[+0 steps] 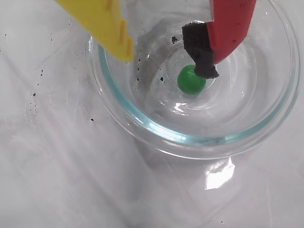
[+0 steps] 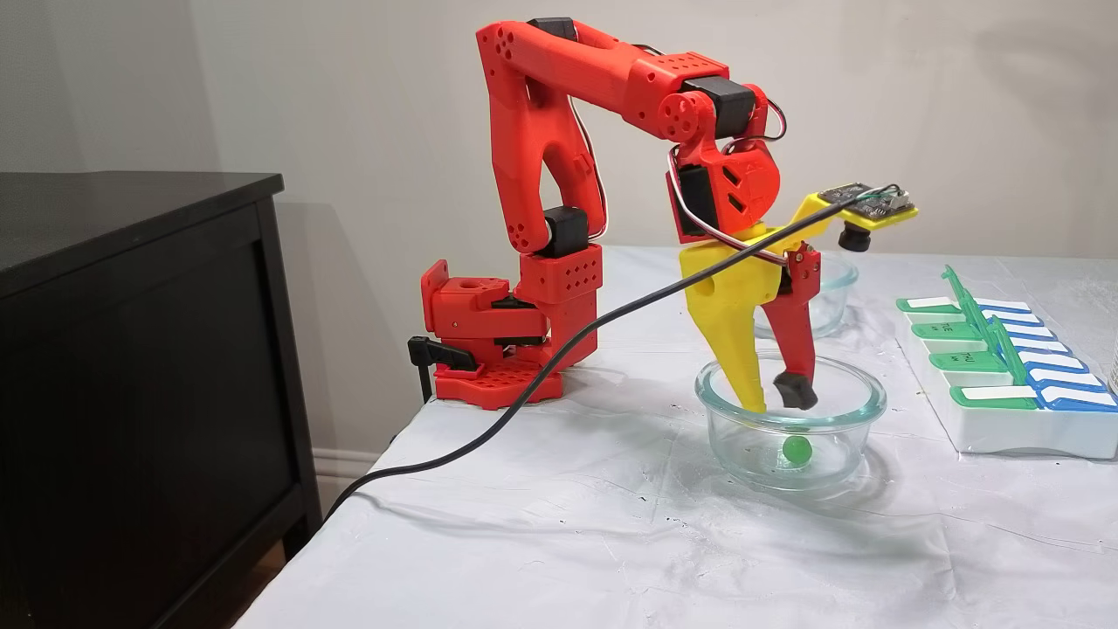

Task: Sort medicines into box.

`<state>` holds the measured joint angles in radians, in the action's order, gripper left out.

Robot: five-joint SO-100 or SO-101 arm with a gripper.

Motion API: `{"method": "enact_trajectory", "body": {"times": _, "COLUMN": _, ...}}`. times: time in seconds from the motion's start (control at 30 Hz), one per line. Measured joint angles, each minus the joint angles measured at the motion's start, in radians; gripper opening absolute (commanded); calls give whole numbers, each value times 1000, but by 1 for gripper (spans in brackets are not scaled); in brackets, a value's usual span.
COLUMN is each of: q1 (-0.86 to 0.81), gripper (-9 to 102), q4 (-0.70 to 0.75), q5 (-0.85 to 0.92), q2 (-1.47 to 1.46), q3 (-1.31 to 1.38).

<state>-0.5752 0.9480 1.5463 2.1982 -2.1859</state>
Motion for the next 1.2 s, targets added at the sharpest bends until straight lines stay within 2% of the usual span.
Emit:
{"method": "enact_trajectory", "body": {"times": 0.6, "q1": 46, "gripper": 23, "q4": -97, "q5": -26, "q2": -137, "q3": -31}}
{"method": "enact_trajectory", "body": {"times": 1.2, "q1": 60, "gripper": 24, "q4": -179, "q5": -40, "q2": -146, "q3": -75}}
